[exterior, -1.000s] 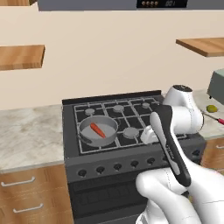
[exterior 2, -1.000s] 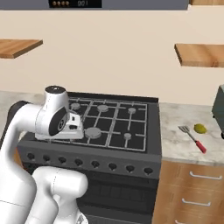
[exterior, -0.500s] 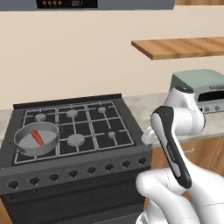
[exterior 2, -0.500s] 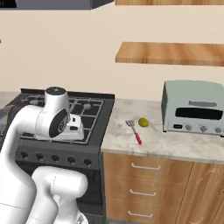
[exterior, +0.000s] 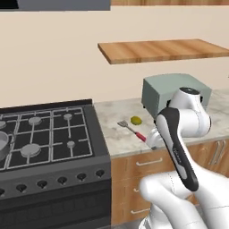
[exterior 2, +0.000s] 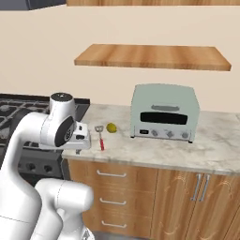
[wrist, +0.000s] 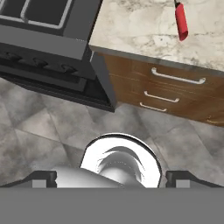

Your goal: Put the carrot and lemon in the pot. Retrieve the spatula and lightly stir the vegetables in the pot.

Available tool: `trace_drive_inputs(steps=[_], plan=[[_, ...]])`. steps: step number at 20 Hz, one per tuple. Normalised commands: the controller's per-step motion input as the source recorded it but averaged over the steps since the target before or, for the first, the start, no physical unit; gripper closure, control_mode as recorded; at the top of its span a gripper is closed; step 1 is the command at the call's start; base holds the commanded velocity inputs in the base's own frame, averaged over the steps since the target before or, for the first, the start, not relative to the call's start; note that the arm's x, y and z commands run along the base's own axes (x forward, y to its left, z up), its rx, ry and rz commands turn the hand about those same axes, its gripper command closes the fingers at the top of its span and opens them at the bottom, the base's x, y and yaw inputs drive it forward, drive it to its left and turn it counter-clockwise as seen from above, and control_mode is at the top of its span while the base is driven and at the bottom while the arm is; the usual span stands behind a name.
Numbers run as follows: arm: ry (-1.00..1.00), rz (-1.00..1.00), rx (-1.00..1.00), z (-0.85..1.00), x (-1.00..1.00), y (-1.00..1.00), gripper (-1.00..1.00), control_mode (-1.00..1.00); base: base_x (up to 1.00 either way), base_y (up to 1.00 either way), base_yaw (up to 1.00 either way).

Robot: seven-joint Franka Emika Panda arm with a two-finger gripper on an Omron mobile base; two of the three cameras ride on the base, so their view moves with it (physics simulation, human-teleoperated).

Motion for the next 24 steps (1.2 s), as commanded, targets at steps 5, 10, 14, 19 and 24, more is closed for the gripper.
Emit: trace_drive_inputs(steps=[5,10,14,19,24], plan=[[0.0,0.0,0.0,0.0,0.0,0.0,-1.0,1.0,0.71,-0.34,-0.02],[0.0,0.0,0.0,0.0,0.0,0.0,-1.0,1.0,0.77,-0.02,-0.01],[0.0,0.0,0.0,0.0,0.0,0.0,-1.0,1.0,0.01,0.0,0.0],[0.0,0.0,0.0,0.0,0.0,0.0,-1.0,1.0,0.0,0.0,0.0],[0.01,-0.12,0.0,0.01,0.0,0.0,-1.0,-1.0,0.0,0.0,0.0]])
